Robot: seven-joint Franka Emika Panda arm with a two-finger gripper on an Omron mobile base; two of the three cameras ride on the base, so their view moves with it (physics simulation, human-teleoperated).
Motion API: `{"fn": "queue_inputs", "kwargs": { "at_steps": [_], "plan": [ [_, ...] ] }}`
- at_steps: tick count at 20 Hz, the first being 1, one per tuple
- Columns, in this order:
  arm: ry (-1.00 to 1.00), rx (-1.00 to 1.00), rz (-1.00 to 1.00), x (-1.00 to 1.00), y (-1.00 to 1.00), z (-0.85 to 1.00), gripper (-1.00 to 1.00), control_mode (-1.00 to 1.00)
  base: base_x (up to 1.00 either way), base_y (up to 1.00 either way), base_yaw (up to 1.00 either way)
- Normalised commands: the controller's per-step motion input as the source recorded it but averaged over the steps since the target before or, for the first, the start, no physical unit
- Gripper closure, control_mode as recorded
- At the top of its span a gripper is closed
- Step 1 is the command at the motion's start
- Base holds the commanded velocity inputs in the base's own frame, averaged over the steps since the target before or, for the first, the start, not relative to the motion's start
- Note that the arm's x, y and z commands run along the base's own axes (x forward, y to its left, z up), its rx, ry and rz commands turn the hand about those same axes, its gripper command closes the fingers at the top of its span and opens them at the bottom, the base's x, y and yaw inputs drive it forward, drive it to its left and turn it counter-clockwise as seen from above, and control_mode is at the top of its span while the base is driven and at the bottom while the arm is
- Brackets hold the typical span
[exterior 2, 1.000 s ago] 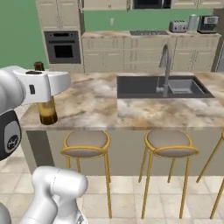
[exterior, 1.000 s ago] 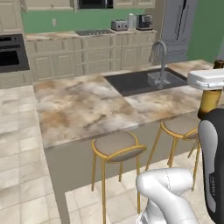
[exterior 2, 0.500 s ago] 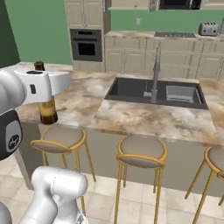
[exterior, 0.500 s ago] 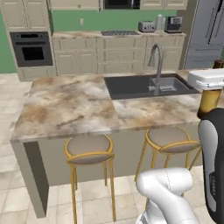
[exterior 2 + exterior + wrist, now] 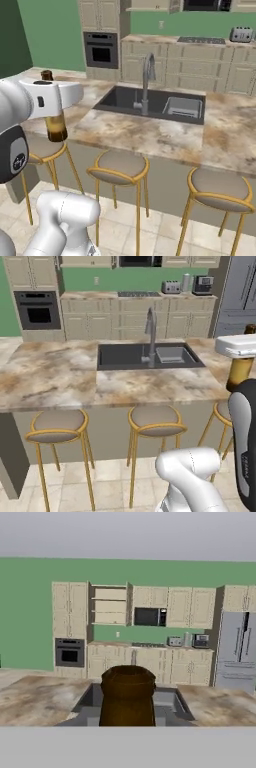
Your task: Get the candle and the beer from the cabinet and move them to the dining counter.
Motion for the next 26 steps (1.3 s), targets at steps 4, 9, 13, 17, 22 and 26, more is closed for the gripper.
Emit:
{"fn": "queue_inputs", "kwargs": {
  "at_steps": [4, 9, 13, 17, 22, 26],
  "plan": [
    [0.00, 0.00, 0.00, 0.00, 0.00, 0.00, 1.00, 1.00, 0.06, -0.53, -0.01],
    [0.00, 0.00, 0.00, 0.00, 0.00, 0.00, 1.00, 1.00, 0.10, -0.11, -0.34],
    [0.00, 0.00, 0.00, 0.00, 0.00, 0.00, 1.00, 1.00, 0.18, 0.14, -0.50],
    [0.00, 0.00, 0.00, 0.00, 0.00, 0.00, 1.00, 1.00, 0.19, 0.07, -0.38],
    [0.00, 0.00, 0.00, 0.00, 0.00, 0.00, 1.00, 1.00, 0.24, 0.00, -0.08],
    [0.00, 0.00, 0.00, 0.00, 0.00, 0.00, 1.00, 1.00, 0.64, 0.02, 0.04]
  ]
}}
